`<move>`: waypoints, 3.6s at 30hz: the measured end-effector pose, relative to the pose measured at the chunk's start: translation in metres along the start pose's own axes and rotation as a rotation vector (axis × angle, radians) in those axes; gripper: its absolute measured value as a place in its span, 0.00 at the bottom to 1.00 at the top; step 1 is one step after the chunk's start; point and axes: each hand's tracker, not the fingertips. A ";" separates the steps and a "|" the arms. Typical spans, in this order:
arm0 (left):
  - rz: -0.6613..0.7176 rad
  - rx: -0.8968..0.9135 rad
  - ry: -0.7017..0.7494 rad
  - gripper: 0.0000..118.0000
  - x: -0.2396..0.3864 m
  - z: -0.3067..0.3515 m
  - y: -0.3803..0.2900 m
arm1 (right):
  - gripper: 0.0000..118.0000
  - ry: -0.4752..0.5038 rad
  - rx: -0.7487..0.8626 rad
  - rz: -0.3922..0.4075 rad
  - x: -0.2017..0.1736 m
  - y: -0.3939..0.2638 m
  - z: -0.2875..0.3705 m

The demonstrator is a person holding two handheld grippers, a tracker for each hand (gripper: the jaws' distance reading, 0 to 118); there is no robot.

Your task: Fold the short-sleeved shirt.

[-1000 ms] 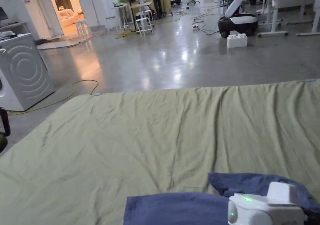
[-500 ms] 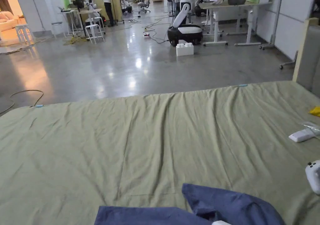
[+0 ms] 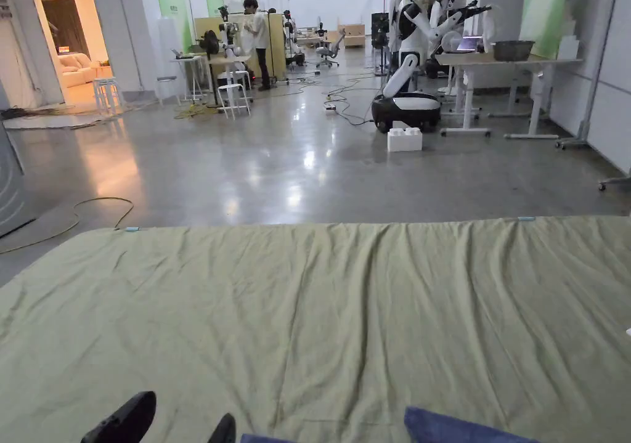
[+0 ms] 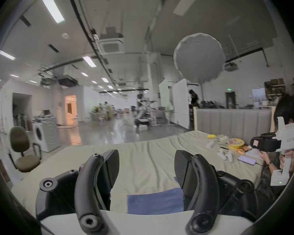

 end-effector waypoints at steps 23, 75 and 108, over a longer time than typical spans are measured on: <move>0.063 -0.119 0.118 0.00 -0.006 0.034 -0.011 | 0.00 -0.053 -0.029 0.052 -0.007 -0.007 0.010; 0.019 -1.081 -0.063 0.04 -0.002 -0.345 -0.252 | 0.54 0.150 -0.763 0.130 0.114 -0.050 -0.319; 0.220 -0.240 -0.048 0.03 -0.104 -0.147 0.068 | 0.01 -0.002 -0.105 -0.041 0.110 0.150 -0.158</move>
